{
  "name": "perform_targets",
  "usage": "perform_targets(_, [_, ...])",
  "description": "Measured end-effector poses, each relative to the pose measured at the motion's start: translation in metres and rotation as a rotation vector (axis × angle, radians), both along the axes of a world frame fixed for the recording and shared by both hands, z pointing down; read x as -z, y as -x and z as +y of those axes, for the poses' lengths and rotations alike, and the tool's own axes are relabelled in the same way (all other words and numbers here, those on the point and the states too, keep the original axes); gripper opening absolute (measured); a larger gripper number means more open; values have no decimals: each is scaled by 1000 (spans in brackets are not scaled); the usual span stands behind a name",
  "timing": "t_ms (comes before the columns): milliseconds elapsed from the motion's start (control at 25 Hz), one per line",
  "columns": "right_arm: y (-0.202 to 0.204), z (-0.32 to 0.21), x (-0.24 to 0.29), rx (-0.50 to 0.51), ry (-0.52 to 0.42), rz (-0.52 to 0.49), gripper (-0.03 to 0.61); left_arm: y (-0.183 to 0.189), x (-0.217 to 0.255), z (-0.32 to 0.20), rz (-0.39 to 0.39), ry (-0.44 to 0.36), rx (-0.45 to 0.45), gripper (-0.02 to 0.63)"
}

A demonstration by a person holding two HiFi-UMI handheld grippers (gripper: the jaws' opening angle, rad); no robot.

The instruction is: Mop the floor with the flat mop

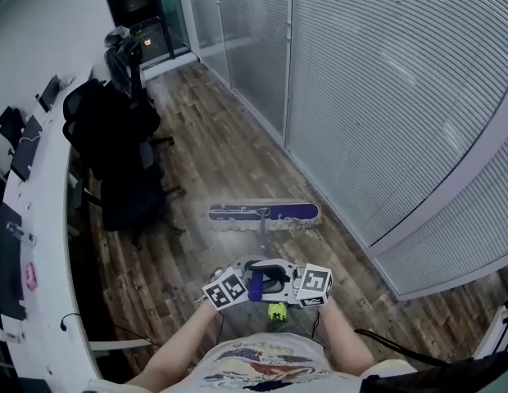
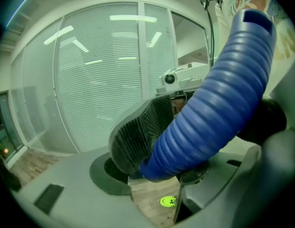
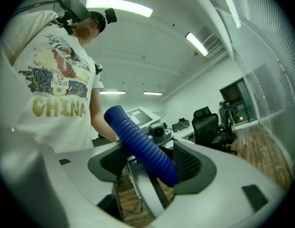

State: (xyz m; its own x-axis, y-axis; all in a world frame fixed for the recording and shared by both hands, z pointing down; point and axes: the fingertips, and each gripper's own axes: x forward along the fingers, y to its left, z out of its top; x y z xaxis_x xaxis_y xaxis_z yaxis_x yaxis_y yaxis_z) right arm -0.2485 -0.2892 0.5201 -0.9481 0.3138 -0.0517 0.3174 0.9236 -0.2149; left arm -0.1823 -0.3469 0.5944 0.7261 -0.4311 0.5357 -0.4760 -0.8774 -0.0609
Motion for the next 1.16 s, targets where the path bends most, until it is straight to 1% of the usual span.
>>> perform_targets(80, [-4,-27,16,10,13,-27,275,-2,16,-27,31,10,31,206])
perform_targets(160, [-7,-50,30,21,11,-45,273,-4,29,-51,35,9,47,206])
perform_targets(240, [-8,-70,41,19,4,-69,273,-5,38,-70,24,4,48,206])
perform_targets(400, [-13,-97,53,1,9,-128,273,-8,47,-95,-15,0,12,204])
perform_targets(520, [-22,-110,55,-4,13,-143,272,-17,48,-107,-20,0,0,204])
perform_targets(640, [-30,-120,54,3,10,-141,273,-25,48,-117,-7,-6,8,202])
perform_targets(760, [-38,-124,52,-1,6,-134,273,-32,47,-121,9,-12,12,204])
perform_targets(1000, [-58,-132,52,-31,8,-132,273,-54,47,-128,4,-12,-15,204])
perform_targets(1160, [-64,-135,55,-27,0,-116,272,-61,51,-131,16,-16,-5,204])
